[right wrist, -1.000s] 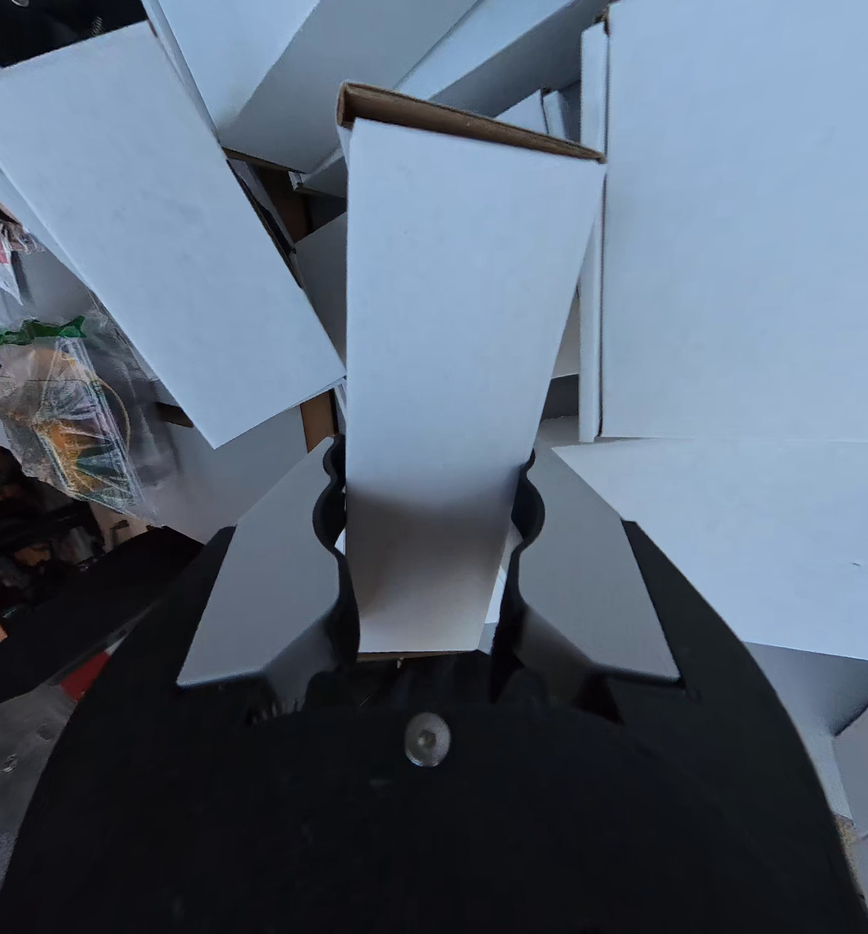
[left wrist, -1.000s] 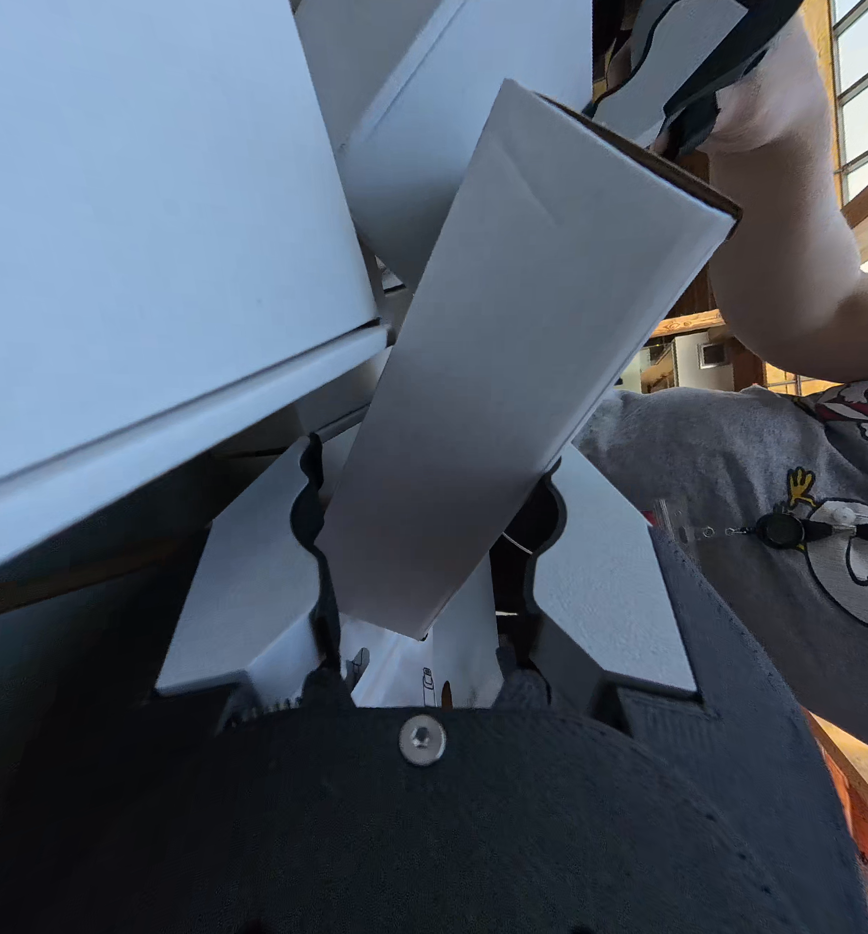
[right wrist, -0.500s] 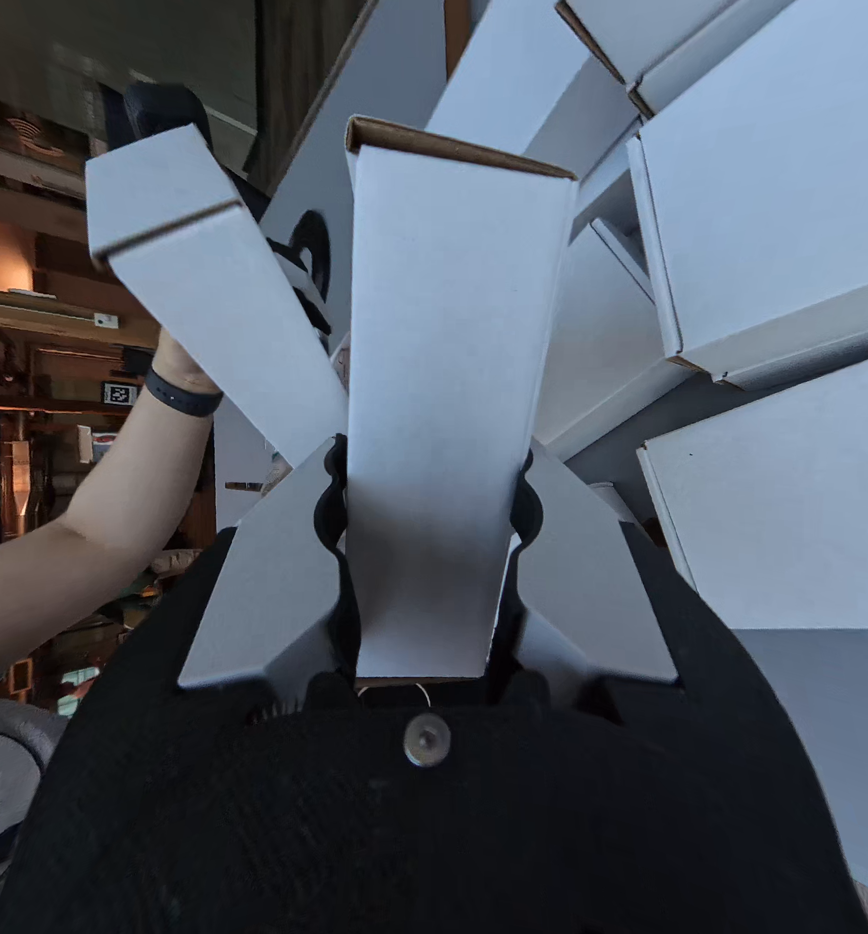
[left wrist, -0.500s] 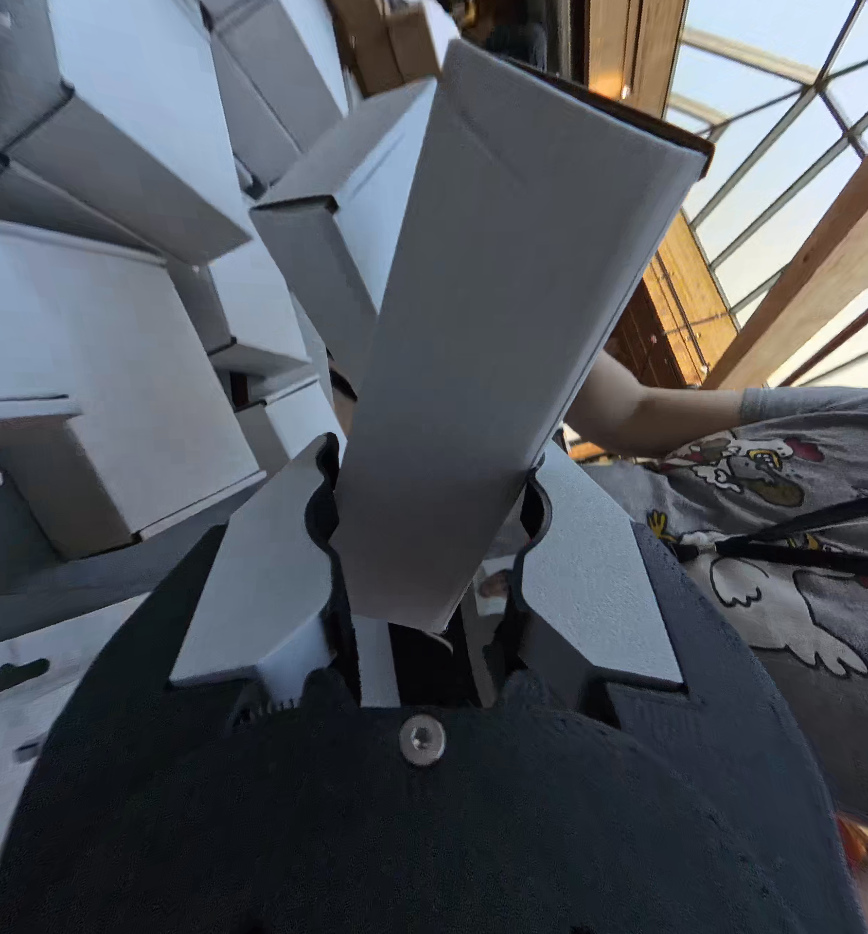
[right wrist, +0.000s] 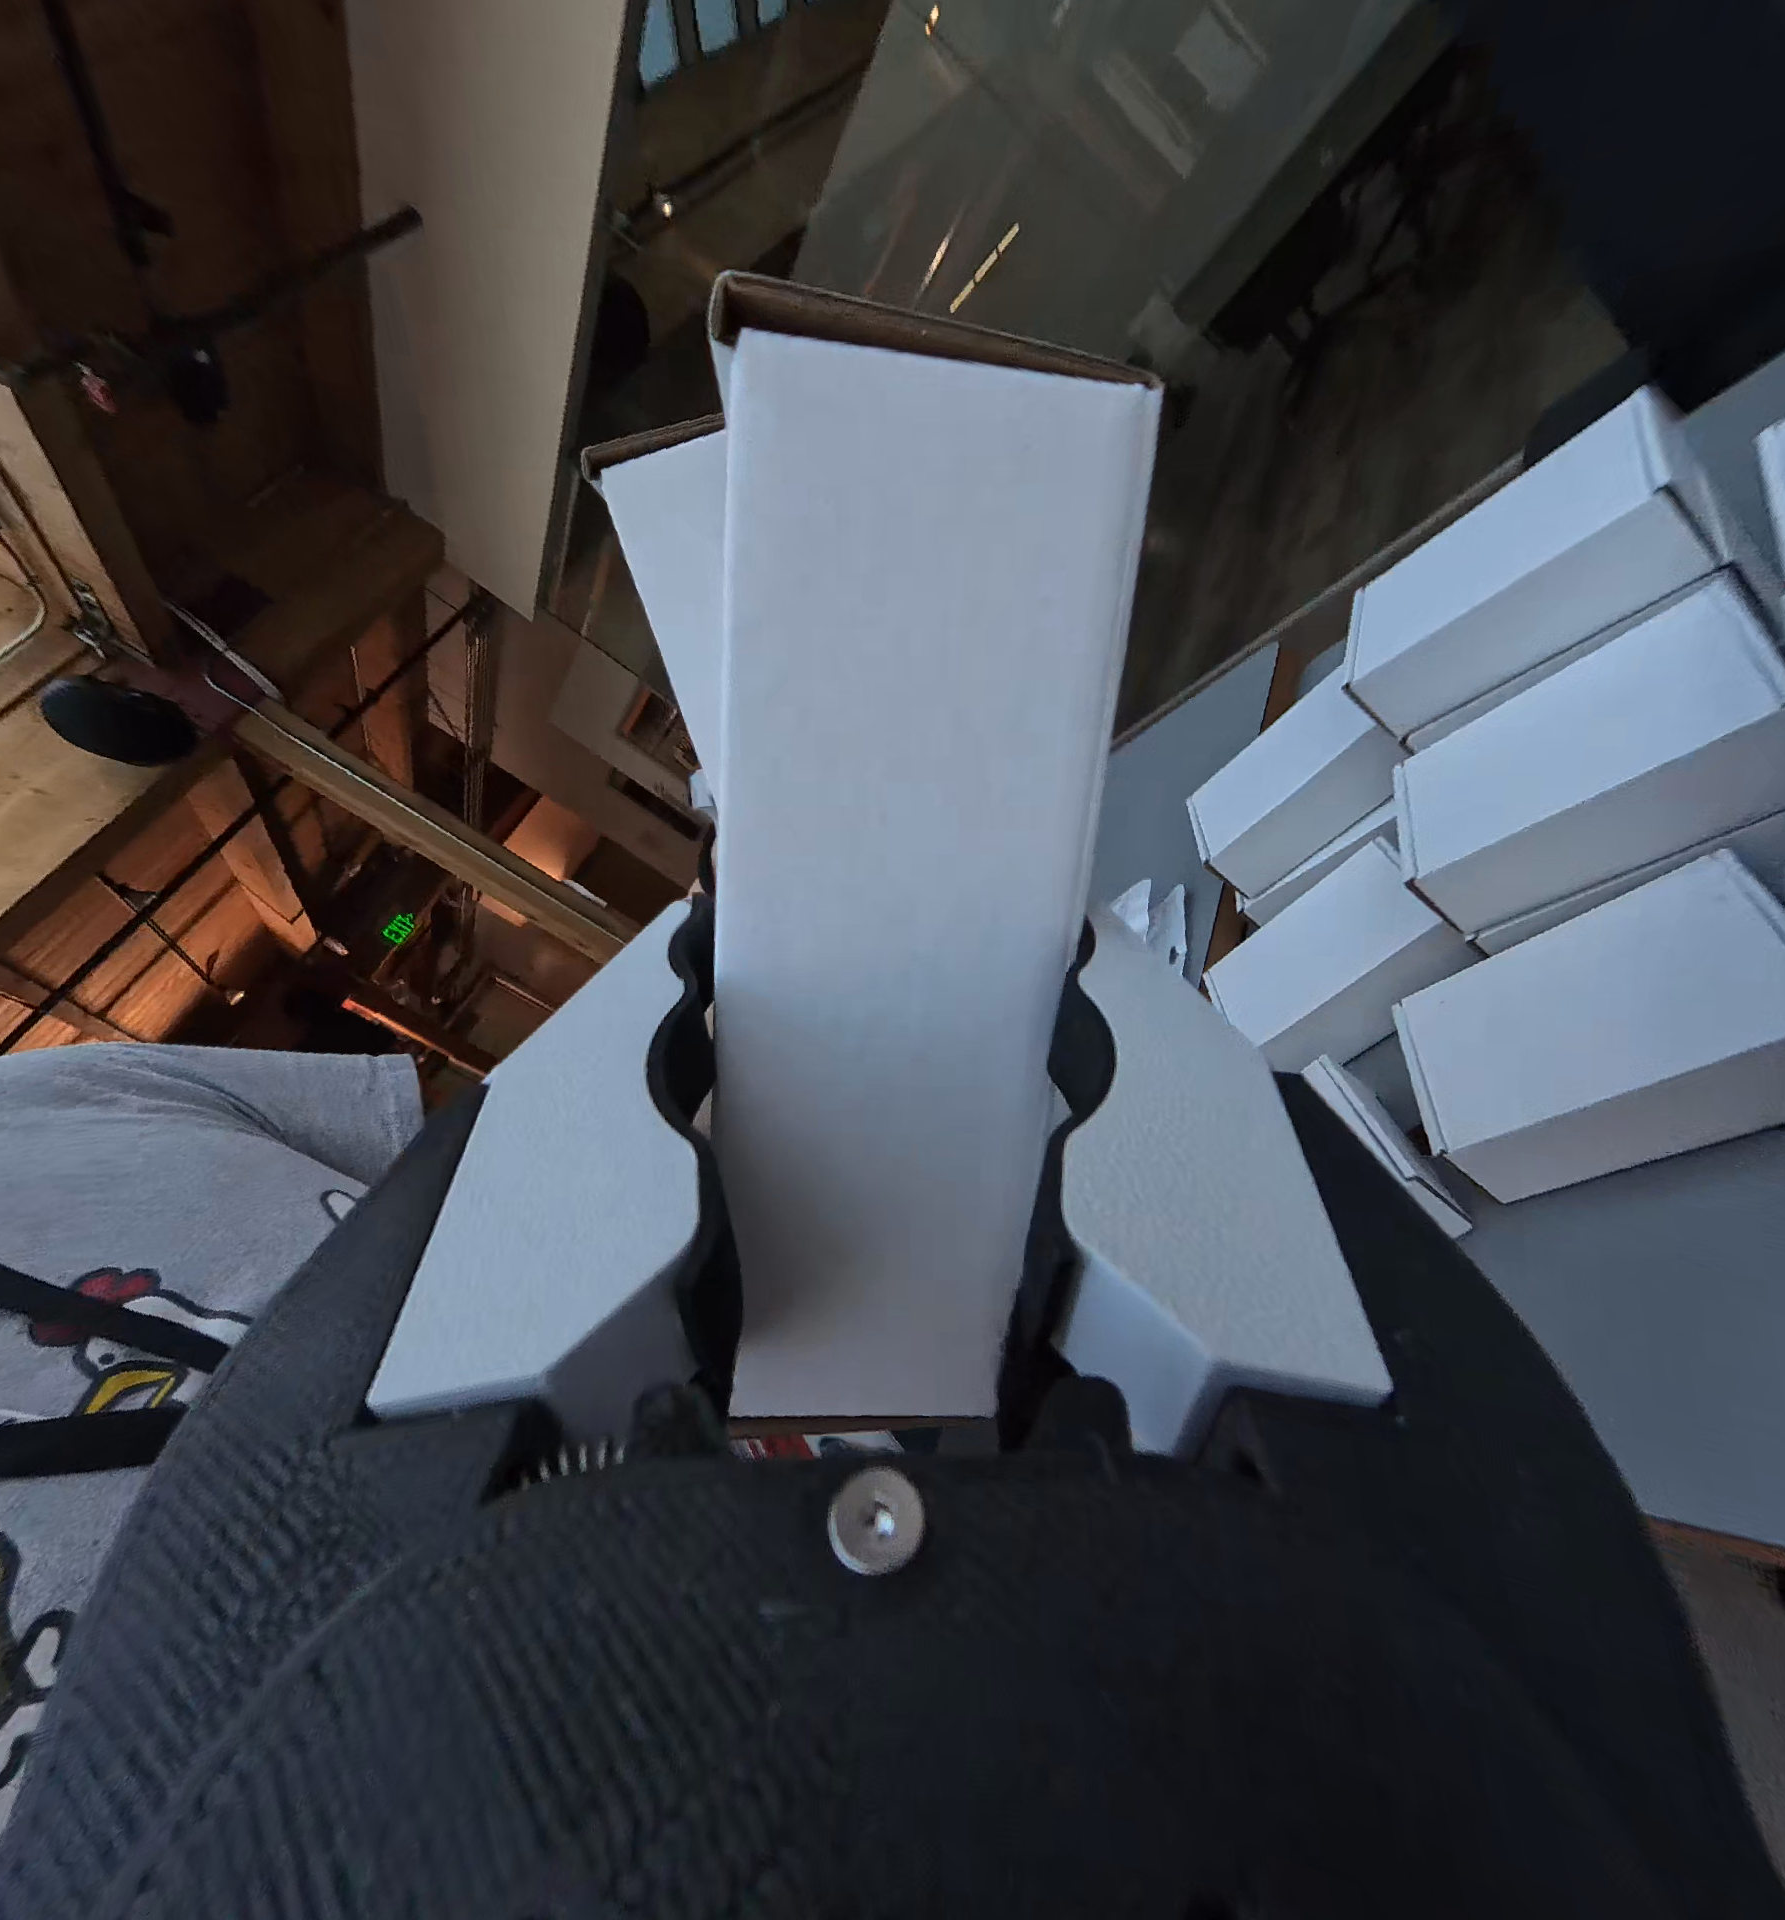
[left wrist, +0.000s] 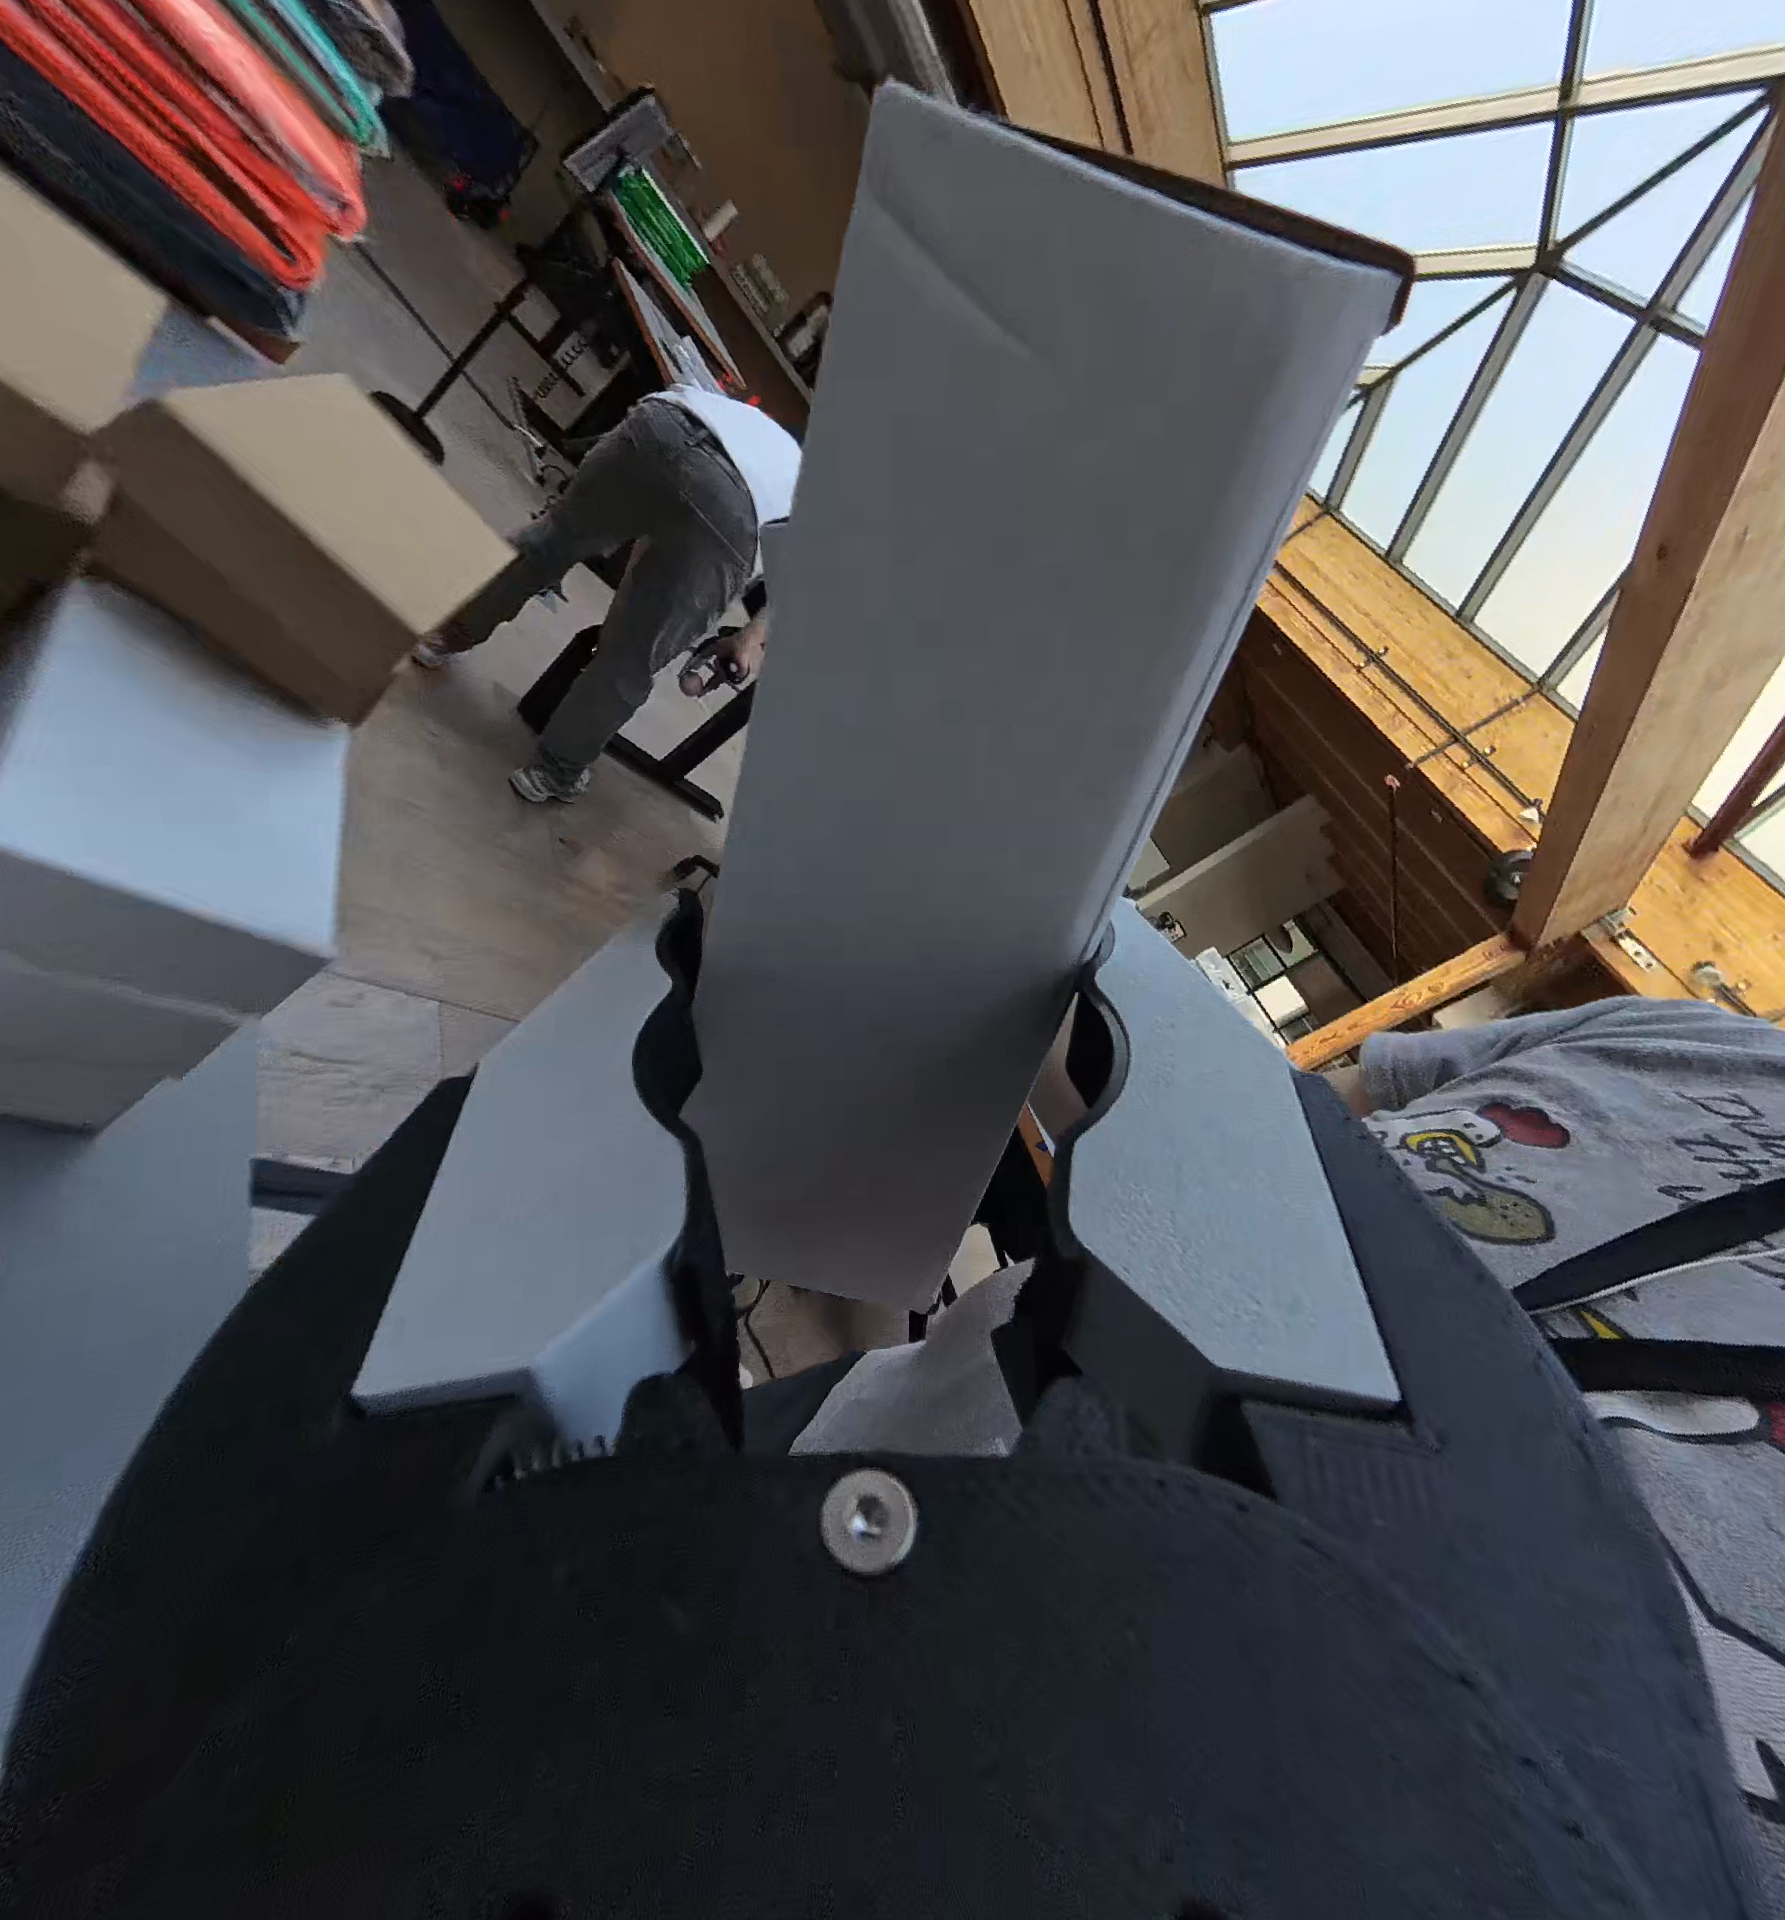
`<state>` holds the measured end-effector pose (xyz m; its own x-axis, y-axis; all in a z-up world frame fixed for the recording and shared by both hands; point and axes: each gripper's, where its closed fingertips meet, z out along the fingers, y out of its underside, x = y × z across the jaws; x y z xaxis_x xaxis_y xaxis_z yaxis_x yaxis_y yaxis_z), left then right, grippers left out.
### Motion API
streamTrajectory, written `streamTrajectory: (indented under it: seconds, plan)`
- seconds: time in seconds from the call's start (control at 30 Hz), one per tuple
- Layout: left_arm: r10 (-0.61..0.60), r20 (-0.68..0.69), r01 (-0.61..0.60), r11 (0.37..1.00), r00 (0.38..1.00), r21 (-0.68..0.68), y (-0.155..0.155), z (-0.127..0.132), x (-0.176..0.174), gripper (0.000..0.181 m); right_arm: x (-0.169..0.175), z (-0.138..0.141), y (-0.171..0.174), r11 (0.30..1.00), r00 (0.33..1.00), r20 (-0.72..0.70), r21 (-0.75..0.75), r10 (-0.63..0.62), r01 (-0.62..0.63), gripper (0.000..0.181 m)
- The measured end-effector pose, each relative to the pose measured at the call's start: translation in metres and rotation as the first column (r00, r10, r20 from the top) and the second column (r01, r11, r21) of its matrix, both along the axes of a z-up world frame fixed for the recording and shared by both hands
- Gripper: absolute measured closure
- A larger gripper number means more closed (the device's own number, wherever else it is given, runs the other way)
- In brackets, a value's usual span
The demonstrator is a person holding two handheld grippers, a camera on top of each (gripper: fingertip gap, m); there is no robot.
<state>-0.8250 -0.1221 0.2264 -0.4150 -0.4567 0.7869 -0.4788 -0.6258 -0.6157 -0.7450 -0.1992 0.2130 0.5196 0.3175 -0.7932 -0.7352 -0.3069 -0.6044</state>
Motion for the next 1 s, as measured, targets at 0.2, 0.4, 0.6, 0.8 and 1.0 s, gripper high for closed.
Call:
streamTrajectory:
  seconds: [0.2, 0.4, 0.6, 0.8, 1.0]
  plan:
    - [-0.022, 0.087, 0.022, 1.000, 0.996, 0.007, -0.131, 0.045, 0.098, 0.111, 0.083, 0.062, -0.142, 0.989, 0.992, 0.071, 0.112, -0.101, 0.092, 0.116]
    - [-0.013, 0.068, 0.008, 0.997, 0.998, 0.079, -0.196, 0.051, 0.168, 0.084, 0.143, 0.083, -0.204, 0.988, 0.981, 0.153, 0.118, -0.116, 0.098, 0.117]
    - [0.108, 0.130, -0.123, 0.986, 0.986, 0.111, -0.173, 0.057, 0.208, 0.103, 0.190, 0.091, -0.182, 0.987, 0.992, 0.129, 0.158, -0.010, -0.011, 0.117]
    - [0.164, 0.216, -0.163, 0.986, 0.962, -0.020, -0.141, 0.061, 0.239, 0.102, 0.231, 0.098, -0.143, 0.956, 0.980, 0.029, 0.218, 0.194, -0.196, 0.118]
    - [0.321, 0.206, -0.328, 0.945, 0.924, -0.001, -0.133, 0.060, 0.268, 0.105, 0.270, 0.098, -0.124, 0.923, 0.948, 0.022, 0.221, 0.317, -0.314, 0.118]
